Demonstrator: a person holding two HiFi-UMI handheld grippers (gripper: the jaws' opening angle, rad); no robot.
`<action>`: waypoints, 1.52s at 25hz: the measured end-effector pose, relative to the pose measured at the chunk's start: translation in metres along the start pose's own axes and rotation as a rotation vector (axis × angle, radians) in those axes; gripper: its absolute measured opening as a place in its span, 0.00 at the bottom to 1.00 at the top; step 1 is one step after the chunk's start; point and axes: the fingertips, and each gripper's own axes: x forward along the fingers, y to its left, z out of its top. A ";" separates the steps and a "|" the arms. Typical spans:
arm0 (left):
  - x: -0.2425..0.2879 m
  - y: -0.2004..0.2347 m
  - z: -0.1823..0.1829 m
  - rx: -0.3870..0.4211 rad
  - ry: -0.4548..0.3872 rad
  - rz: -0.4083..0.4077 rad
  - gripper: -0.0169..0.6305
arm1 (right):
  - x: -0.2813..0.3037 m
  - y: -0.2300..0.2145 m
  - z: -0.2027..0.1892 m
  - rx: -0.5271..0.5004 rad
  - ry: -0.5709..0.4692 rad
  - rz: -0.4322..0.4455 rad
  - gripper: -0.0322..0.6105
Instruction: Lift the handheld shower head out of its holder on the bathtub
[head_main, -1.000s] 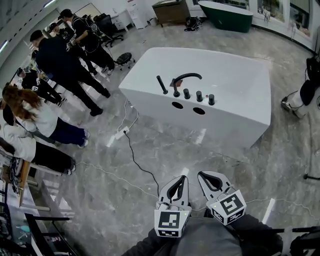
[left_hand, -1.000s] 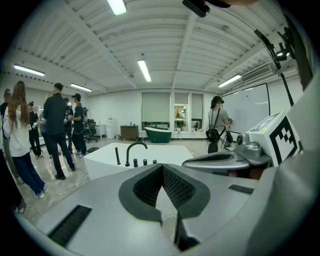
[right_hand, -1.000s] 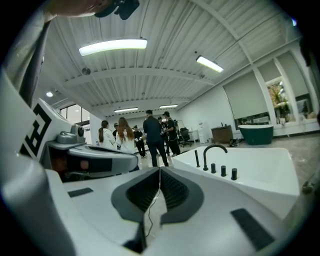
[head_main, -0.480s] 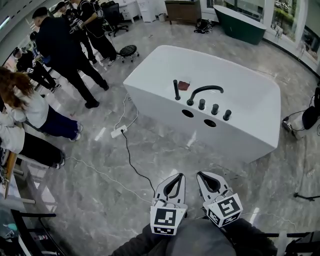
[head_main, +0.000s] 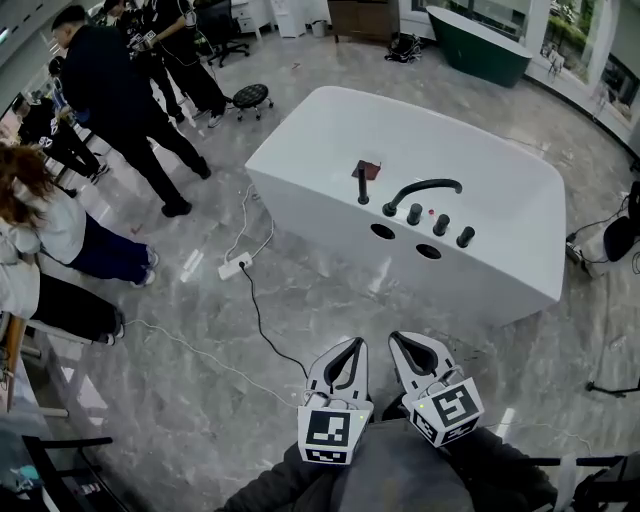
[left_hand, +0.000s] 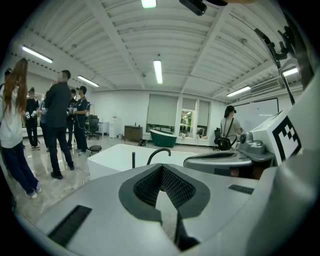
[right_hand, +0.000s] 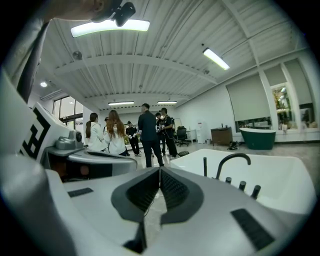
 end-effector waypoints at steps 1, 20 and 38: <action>0.003 0.002 0.001 0.001 0.001 -0.001 0.03 | 0.003 -0.002 0.002 -0.001 -0.003 -0.004 0.06; 0.133 0.037 0.035 0.011 0.087 0.061 0.03 | 0.097 -0.112 0.027 0.059 0.017 0.067 0.06; 0.219 0.082 0.055 -0.018 0.109 0.195 0.03 | 0.183 -0.187 0.048 0.062 0.025 0.173 0.06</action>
